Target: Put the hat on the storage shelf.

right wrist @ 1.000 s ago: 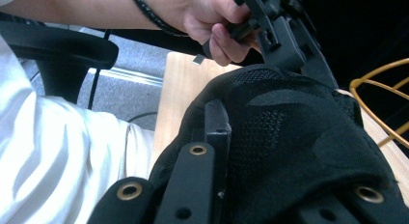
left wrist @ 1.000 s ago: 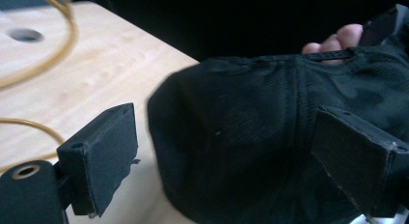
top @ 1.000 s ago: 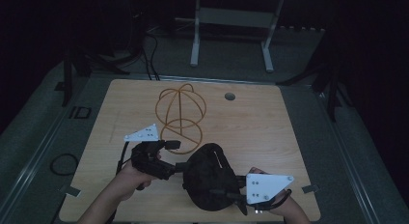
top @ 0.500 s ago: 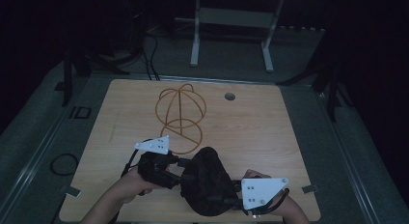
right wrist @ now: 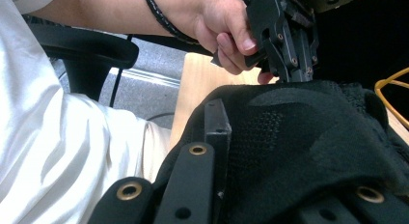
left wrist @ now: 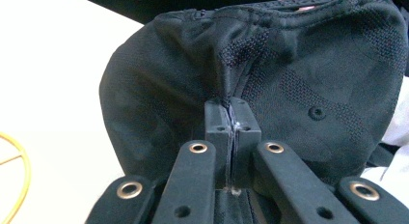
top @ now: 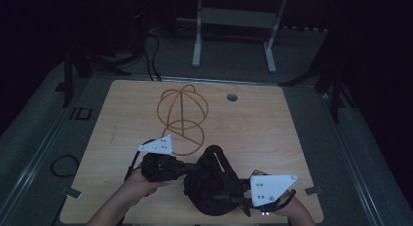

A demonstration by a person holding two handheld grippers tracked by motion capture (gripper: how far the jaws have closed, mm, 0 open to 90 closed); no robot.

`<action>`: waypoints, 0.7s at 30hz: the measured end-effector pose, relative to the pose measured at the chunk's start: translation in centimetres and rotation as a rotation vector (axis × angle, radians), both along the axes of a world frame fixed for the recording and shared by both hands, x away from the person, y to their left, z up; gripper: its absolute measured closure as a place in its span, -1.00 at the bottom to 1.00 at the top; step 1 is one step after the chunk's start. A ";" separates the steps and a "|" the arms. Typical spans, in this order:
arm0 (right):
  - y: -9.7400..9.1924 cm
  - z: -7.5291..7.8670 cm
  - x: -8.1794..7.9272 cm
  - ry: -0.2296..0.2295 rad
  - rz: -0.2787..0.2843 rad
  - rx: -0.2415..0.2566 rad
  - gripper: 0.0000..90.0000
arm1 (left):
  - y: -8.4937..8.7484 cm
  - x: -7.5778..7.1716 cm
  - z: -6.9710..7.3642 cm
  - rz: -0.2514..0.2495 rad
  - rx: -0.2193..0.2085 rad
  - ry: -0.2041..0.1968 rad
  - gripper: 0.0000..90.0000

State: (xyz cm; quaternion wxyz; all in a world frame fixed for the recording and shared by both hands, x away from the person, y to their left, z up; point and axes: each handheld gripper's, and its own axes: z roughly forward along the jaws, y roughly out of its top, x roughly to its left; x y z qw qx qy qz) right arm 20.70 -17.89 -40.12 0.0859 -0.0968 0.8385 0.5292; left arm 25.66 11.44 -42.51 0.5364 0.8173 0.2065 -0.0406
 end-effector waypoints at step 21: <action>-5.9 -1.2 1.1 0.062 -0.213 0.011 0.58 | -2.2 -0.5 1.6 0.026 -0.103 0.003 1.00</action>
